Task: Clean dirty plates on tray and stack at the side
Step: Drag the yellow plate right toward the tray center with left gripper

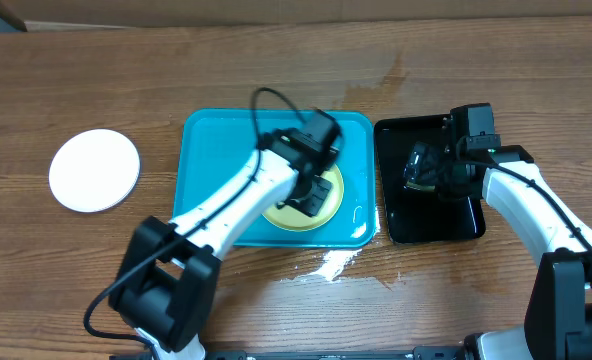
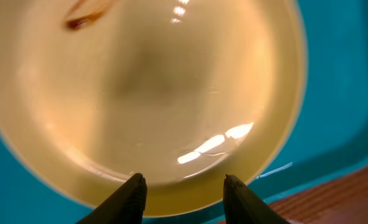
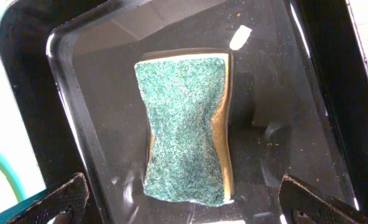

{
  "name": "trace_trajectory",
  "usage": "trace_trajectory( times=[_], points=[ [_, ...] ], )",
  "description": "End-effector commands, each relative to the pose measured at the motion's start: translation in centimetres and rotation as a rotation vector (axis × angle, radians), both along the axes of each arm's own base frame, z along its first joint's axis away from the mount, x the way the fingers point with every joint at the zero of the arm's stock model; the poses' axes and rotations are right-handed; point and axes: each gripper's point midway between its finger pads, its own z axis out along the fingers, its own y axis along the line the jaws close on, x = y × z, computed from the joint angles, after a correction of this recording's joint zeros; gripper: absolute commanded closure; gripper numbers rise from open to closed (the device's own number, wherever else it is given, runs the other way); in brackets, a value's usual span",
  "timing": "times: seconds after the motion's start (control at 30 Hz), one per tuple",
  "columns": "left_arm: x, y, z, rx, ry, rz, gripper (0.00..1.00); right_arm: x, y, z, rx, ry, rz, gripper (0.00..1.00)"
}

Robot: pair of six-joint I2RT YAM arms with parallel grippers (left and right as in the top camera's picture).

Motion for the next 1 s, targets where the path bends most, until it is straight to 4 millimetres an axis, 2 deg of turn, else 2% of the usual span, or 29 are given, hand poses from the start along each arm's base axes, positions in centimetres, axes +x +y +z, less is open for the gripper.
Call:
trace_trajectory(
  times=[0.0,0.13,0.2,0.3,0.63,0.77,0.87,0.97],
  points=[
    [1.9,3.3,0.6,-0.015,-0.004,0.279,0.56,-0.1,0.0,-0.2,-0.003,0.0,0.004,0.0],
    [3.9,6.2,0.6,-0.031,-0.031,0.383,0.55,0.0,0.0,-0.2,-0.003,0.0,0.004,0.0],
    [4.4,7.1,0.4,-0.031,-0.037,0.383,0.59,-0.1,0.0,-0.2,-0.003,0.0,0.004,0.0],
    [4.2,7.6,-0.3,-0.024,-0.031,0.371,0.63,-0.1,0.0,-0.2,-0.003,0.0,0.004,0.0],
    [3.6,9.2,-4.1,0.027,-0.06,0.411,0.62,-0.1,0.0,-0.2,-0.003,0.0,0.004,0.0],
    [3.9,9.1,-5.2,0.011,-0.095,0.391,0.71,0.0,0.0,-0.2,-0.003,-0.001,0.004,0.0],
    [4.4,9.0,-5.2,0.006,-0.123,0.351,0.89,-0.1,0.0,-0.2,-0.003,0.0,0.004,0.0],
    [5.7,9.1,-4.9,0.02,-0.185,0.301,0.96,-0.1,0.0,-0.2,-0.003,0.0,0.004,0.0]
  ],
)
